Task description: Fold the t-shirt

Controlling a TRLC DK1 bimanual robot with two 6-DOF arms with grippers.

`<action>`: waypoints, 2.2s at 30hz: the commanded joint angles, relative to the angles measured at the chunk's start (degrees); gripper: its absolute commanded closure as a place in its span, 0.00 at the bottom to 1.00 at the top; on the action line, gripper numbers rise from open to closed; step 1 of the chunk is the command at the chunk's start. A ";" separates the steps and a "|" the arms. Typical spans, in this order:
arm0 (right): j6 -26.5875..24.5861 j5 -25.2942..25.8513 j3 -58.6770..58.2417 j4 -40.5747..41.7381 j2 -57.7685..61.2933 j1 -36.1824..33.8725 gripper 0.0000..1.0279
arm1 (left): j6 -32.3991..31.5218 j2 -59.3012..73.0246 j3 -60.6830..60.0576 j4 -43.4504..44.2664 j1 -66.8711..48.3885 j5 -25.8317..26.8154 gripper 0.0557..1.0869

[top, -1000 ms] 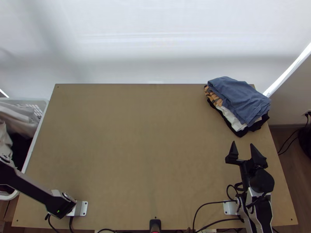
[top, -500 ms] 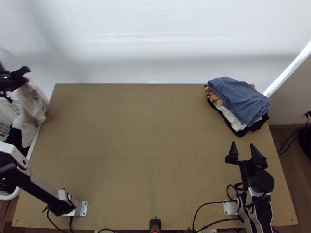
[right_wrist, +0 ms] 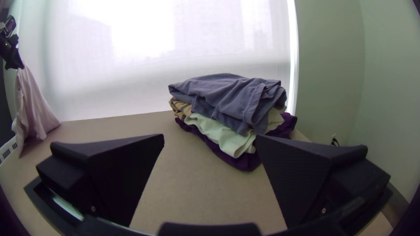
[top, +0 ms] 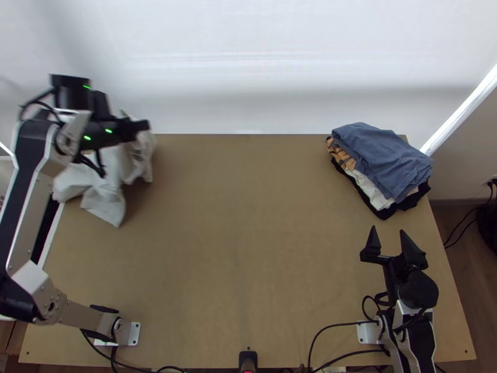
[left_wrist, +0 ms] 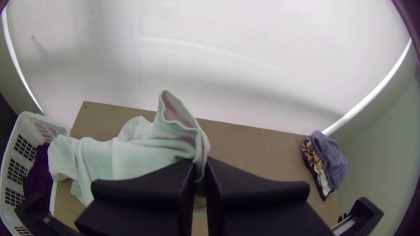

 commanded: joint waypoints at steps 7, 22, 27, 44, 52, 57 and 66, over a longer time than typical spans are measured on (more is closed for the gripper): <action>0.75 0.46 -0.45 -0.63 -0.21 0.25 0.04 | -3.84 -2.61 -13.58 11.31 -18.50 -1.78 0.96; 0.75 0.46 -0.45 -0.63 -0.21 0.25 0.04 | -8.41 0.38 -30.72 39.44 -41.96 -2.13 0.96; 0.75 0.46 -0.36 -0.63 -0.21 0.25 0.04 | -7.53 1.17 -30.81 46.29 -42.49 -2.13 0.17; 0.75 0.46 -0.45 -0.63 -0.21 0.25 0.04 | 4.69 -16.85 -30.19 37.24 -25.09 -1.78 0.04; 0.75 0.46 -0.36 -0.63 -0.12 0.25 0.04 | 11.54 -21.86 -32.83 15.35 -11.64 -1.69 0.05; 0.75 0.46 -0.36 -0.63 -0.12 0.25 0.04 | 13.39 -25.20 -38.98 12.19 -4.78 -1.69 0.05; 0.75 0.46 -0.36 -0.63 -0.21 0.25 0.04 | 14.27 -30.91 -46.01 8.59 8.57 -1.07 0.05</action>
